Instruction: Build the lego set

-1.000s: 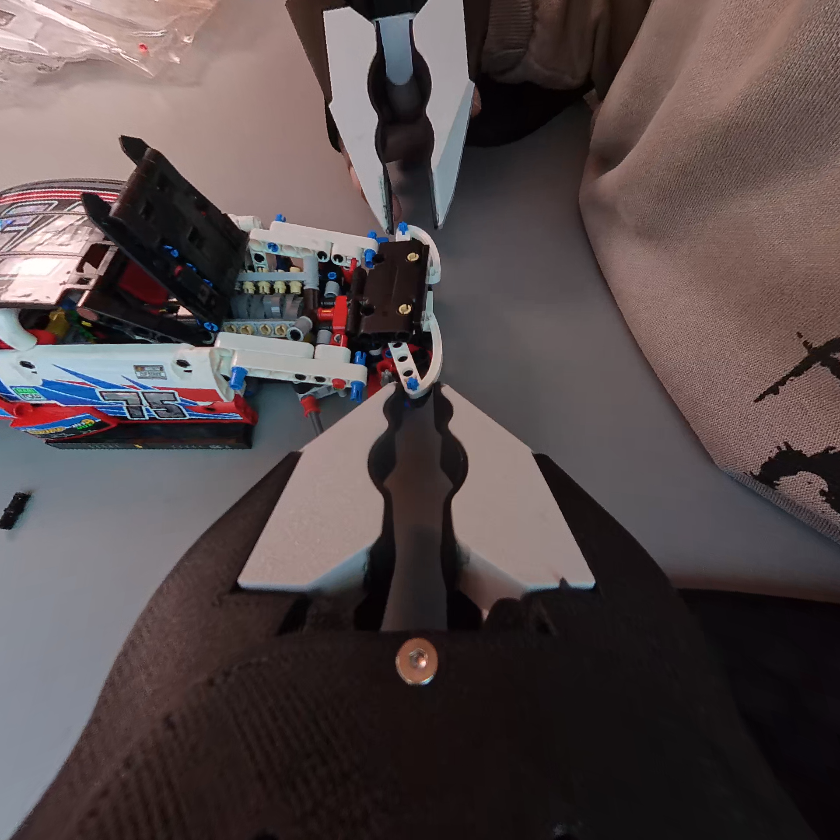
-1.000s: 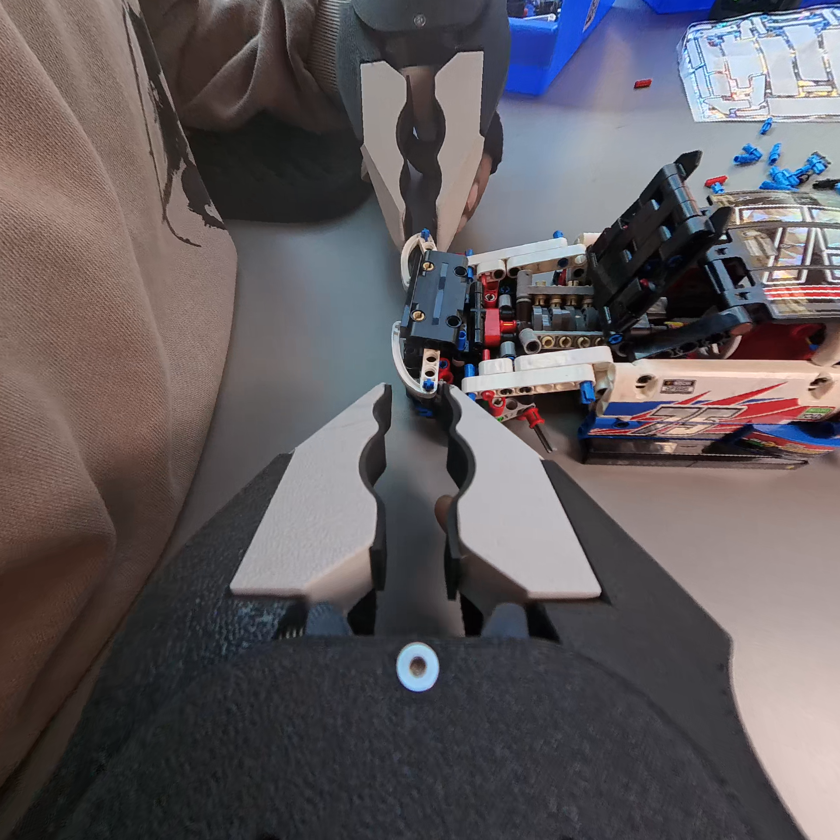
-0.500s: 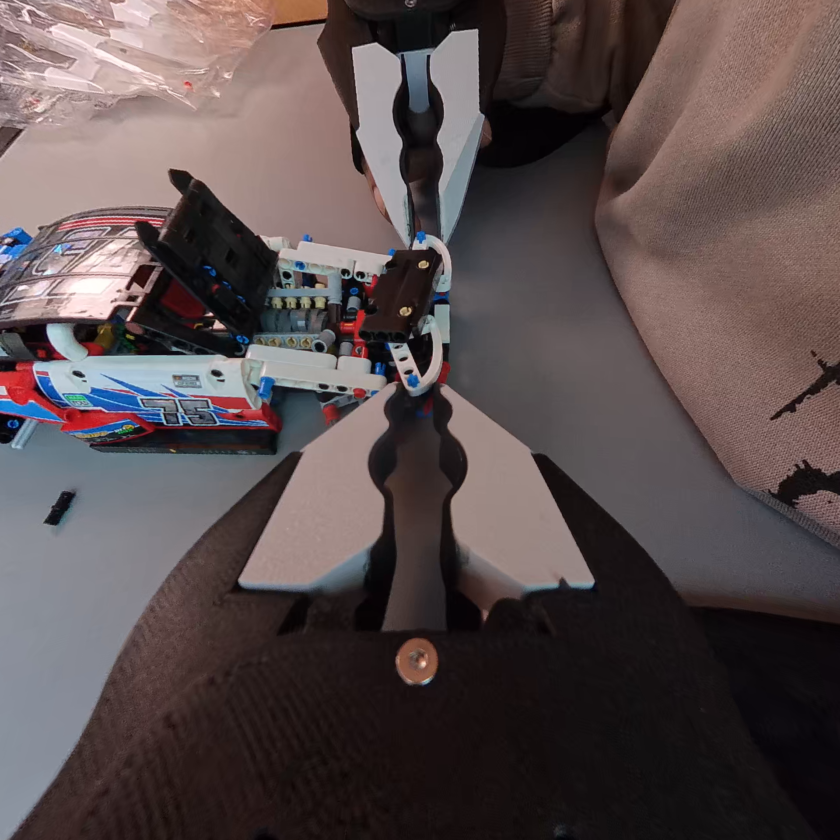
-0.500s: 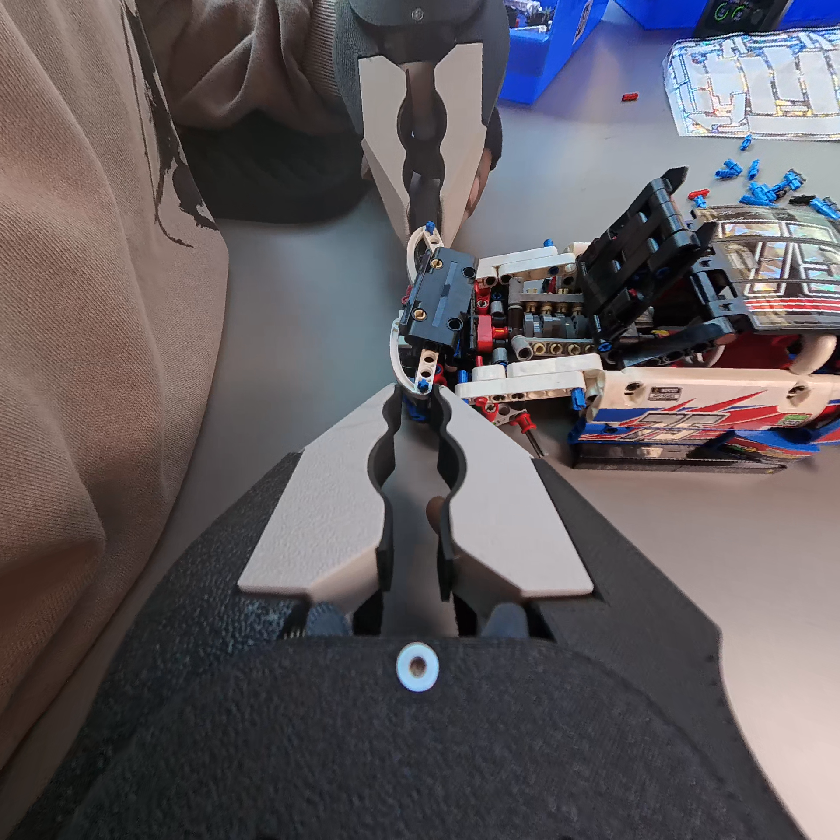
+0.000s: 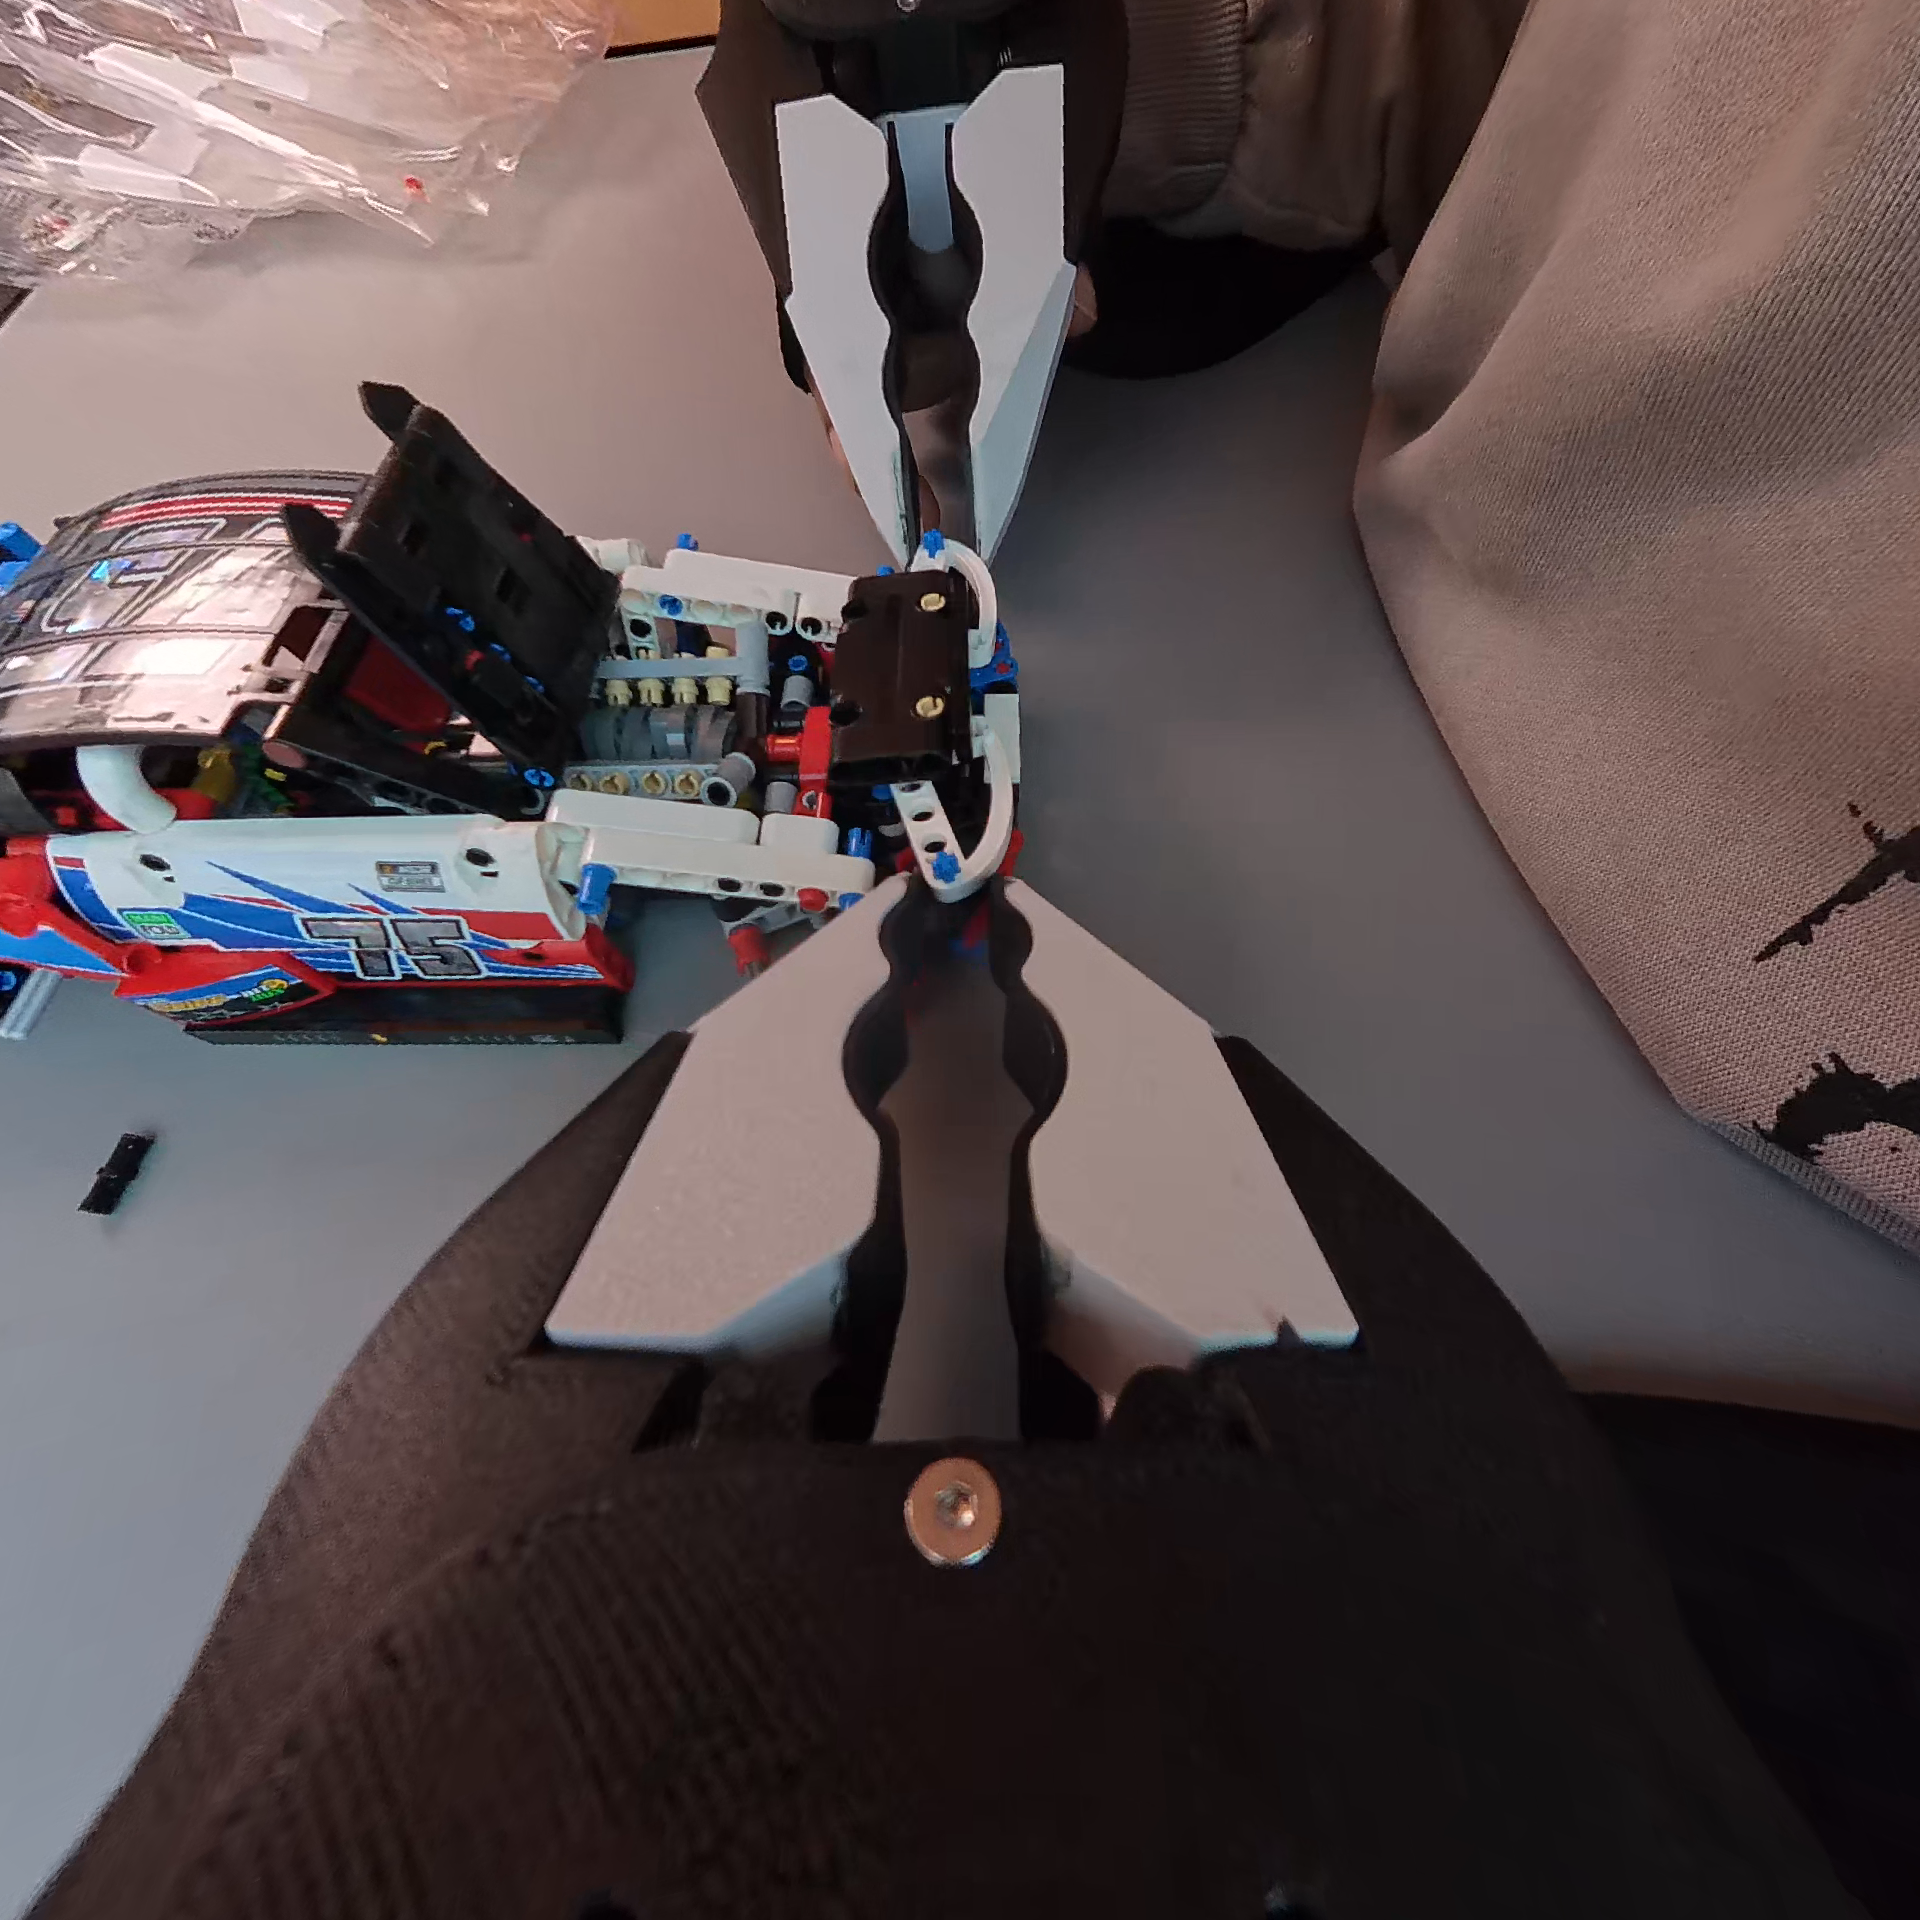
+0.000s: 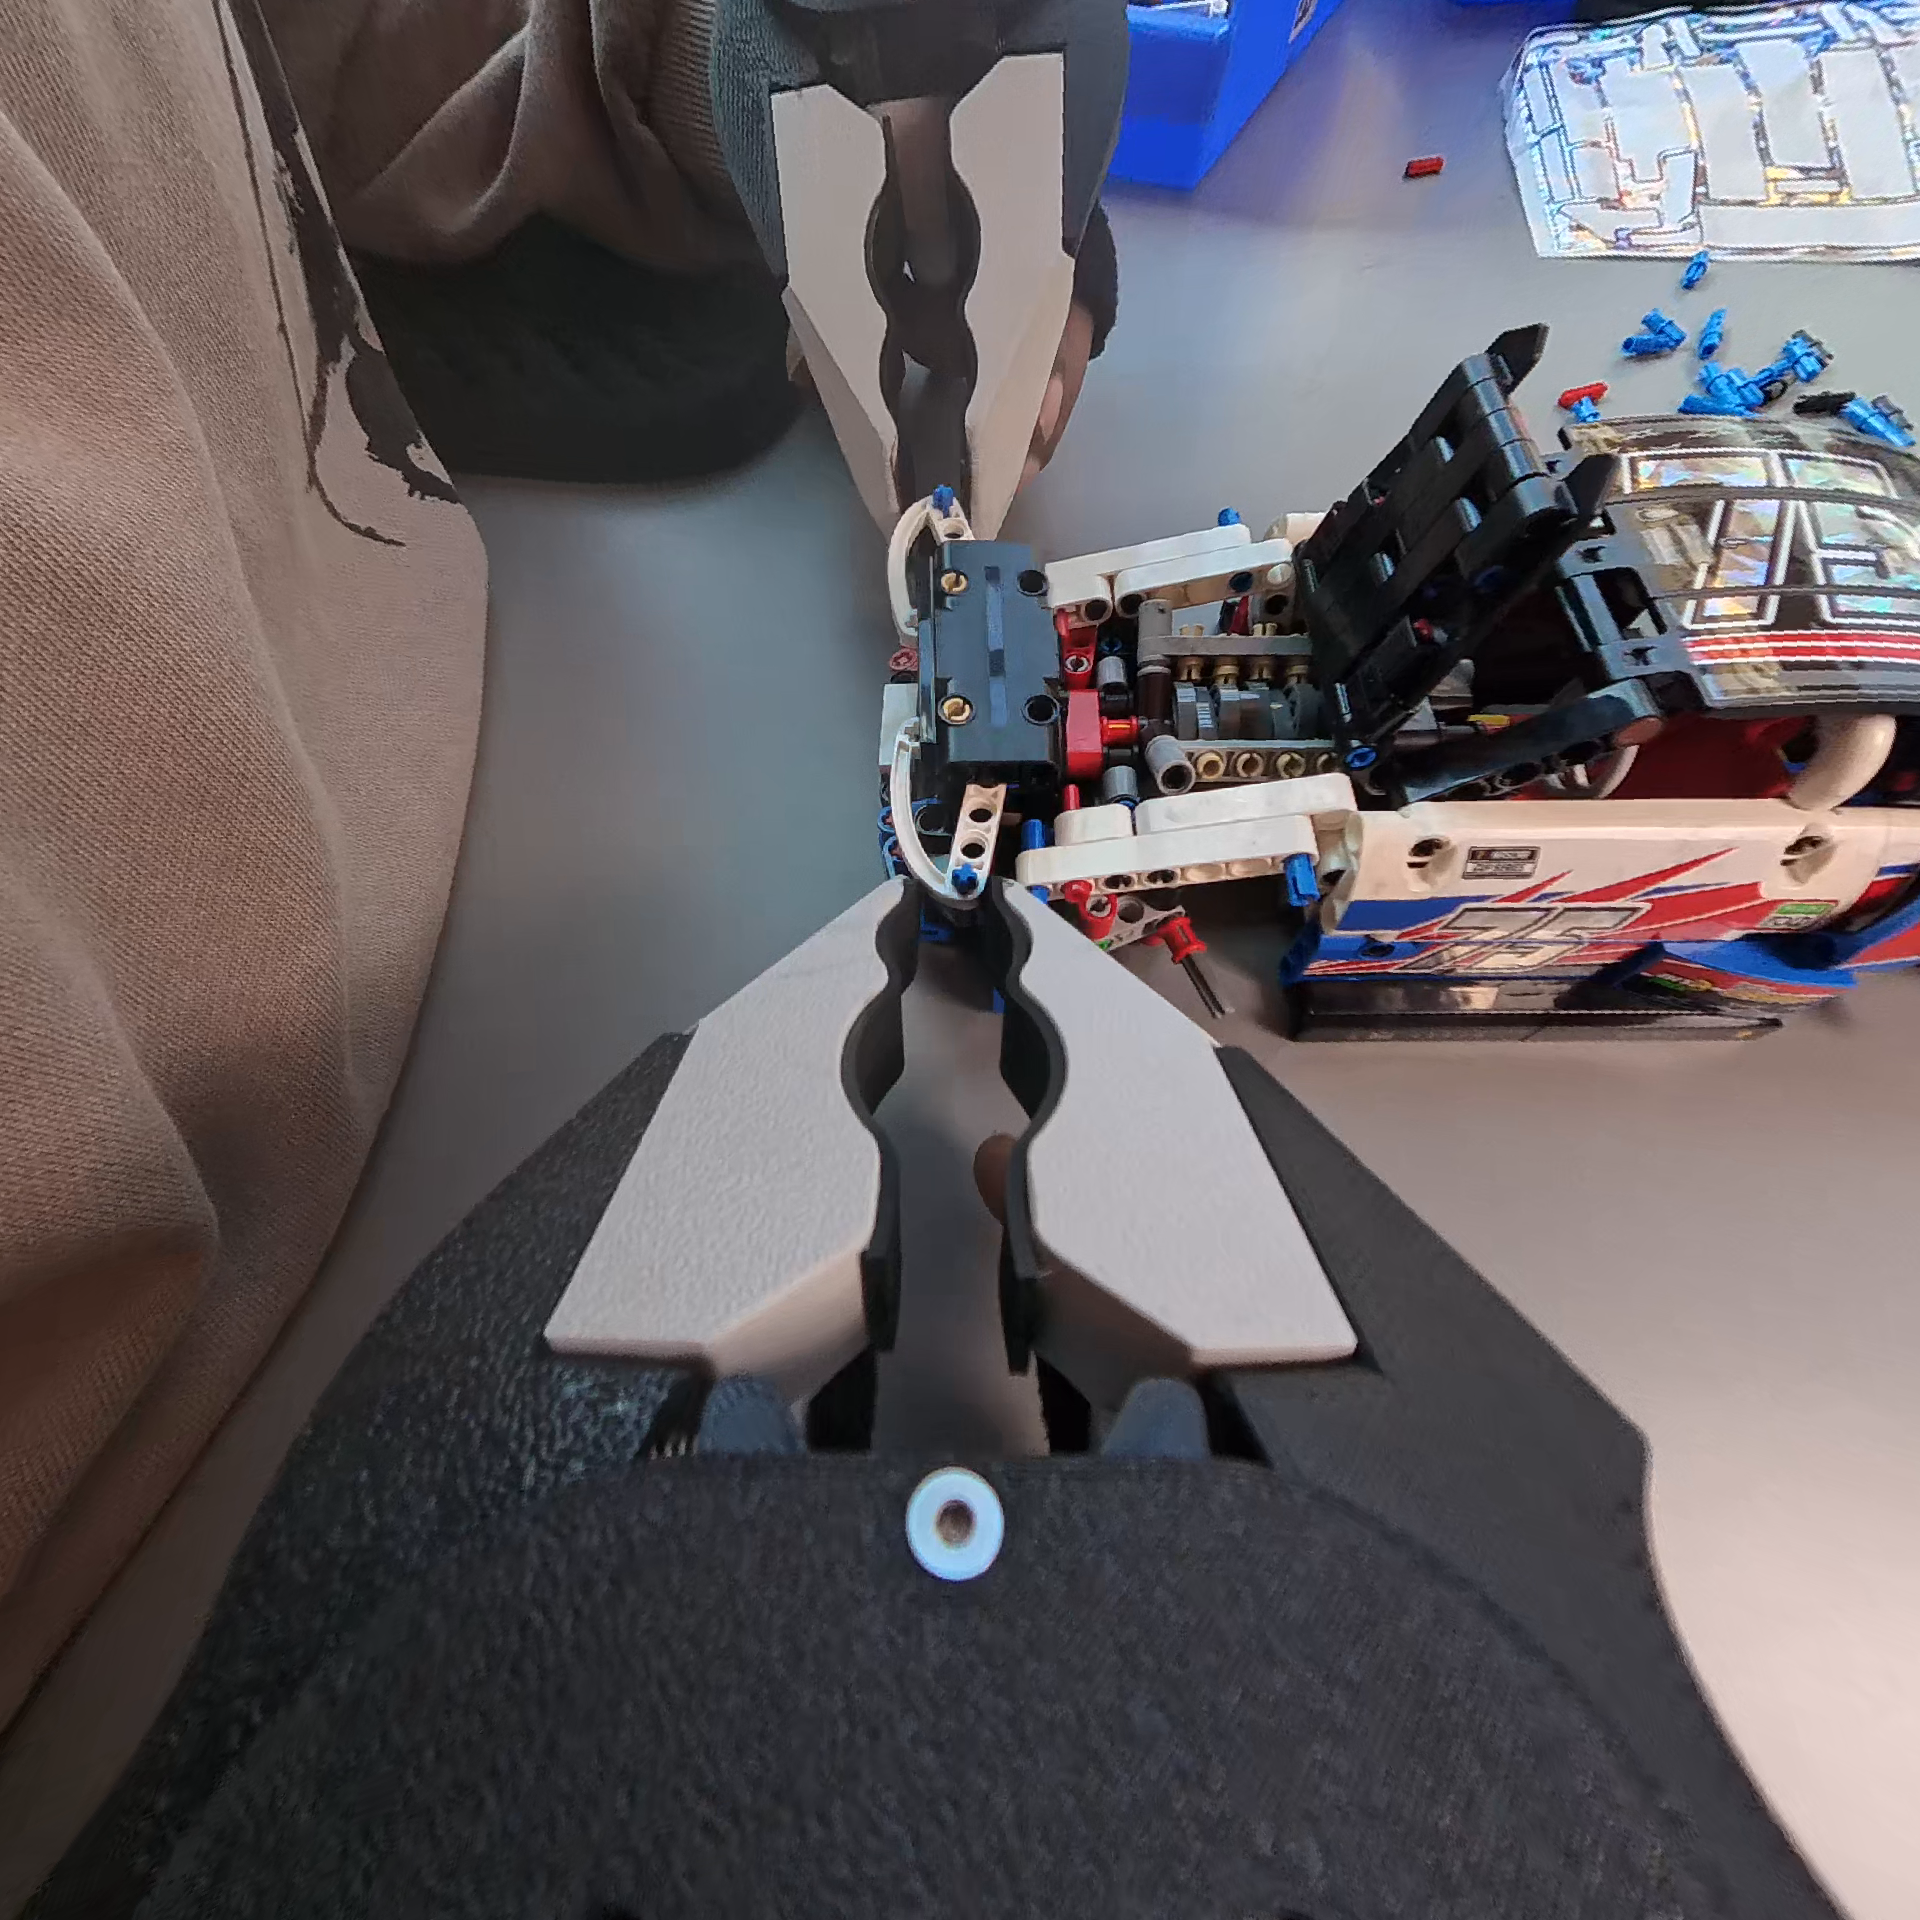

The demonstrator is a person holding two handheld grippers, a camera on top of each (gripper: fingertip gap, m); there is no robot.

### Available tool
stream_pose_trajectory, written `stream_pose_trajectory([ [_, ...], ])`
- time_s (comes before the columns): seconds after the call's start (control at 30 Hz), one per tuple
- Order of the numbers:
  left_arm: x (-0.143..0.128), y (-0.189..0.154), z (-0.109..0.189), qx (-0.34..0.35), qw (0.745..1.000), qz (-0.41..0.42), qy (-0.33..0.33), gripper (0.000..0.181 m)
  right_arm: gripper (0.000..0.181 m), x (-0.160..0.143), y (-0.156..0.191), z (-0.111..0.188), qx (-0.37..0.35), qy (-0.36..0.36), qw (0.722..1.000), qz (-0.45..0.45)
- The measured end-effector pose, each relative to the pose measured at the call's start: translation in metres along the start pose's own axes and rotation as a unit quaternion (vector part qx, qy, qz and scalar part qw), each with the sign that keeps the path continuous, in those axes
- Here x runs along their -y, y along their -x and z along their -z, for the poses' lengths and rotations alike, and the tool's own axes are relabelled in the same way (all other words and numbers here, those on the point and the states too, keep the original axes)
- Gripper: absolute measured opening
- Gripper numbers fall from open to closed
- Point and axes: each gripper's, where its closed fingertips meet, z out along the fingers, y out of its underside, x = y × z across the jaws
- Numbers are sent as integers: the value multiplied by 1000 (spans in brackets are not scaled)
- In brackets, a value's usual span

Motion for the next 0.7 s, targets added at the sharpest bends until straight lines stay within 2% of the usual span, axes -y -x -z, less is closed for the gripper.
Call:
stream_pose_trajectory([
  [0.17,-1,-1,0,-5,1000,4,-1,9,4,-9,-2,-3,-8,25,1000,1],
  [0.4,-1,1,1,-2,1000,9,-2,9,17,10,0,8,-2,-24,1000,-2],
  [0.53,-1,1,0,-3,1000,11,-2,9,14,10,0,-4,-7,-17,1000,3],
  [0.63,-2,2,1,0,1000,13,-2,9,13,9,2,-6,17,-14,999,-40],
  [0.7,-2,3,1,0,1000,15,-1,9,13,8,2,-7,20,-14,999,-37],
])
